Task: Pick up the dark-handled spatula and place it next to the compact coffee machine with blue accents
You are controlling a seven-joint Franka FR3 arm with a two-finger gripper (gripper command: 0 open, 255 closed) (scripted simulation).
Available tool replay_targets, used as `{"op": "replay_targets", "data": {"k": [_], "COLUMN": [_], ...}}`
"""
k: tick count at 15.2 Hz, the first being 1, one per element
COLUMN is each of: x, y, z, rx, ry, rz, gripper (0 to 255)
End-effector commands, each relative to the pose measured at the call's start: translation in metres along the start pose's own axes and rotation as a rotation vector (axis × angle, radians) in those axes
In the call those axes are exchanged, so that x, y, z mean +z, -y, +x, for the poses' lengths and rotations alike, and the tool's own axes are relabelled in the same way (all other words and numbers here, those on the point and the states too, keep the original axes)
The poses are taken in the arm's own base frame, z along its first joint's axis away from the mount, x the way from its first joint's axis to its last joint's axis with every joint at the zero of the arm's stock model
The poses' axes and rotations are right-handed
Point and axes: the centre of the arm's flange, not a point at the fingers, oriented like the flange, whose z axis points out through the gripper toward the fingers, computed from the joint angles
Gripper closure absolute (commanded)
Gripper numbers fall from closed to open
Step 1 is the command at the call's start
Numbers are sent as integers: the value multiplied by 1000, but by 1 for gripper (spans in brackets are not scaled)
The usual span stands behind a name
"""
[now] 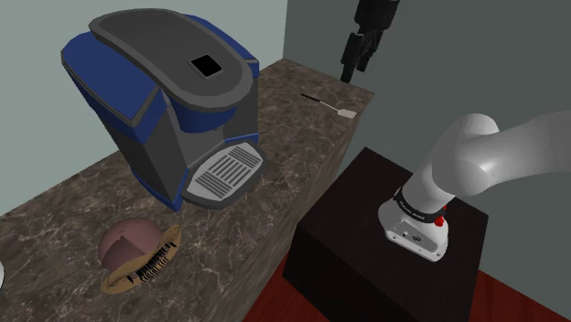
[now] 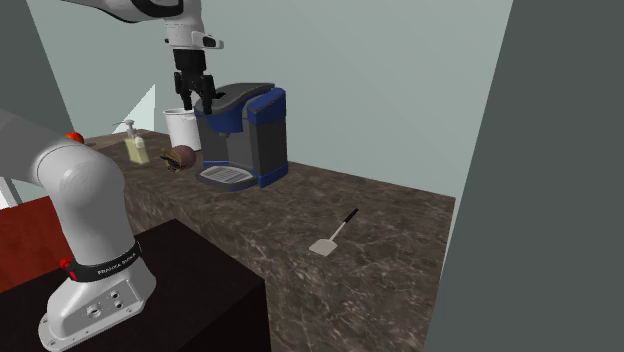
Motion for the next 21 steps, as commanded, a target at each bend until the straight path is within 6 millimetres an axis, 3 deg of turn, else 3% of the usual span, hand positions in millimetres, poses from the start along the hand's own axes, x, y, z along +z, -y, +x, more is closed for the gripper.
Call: {"op": "replay_targets", "data": {"k": [1,21], "x": [0,150], "y": [0,-193], "z": [0,86], "rx": [0,-23], "ry": [0,-32], "rz": [0,-23], "gripper": [0,0]}}
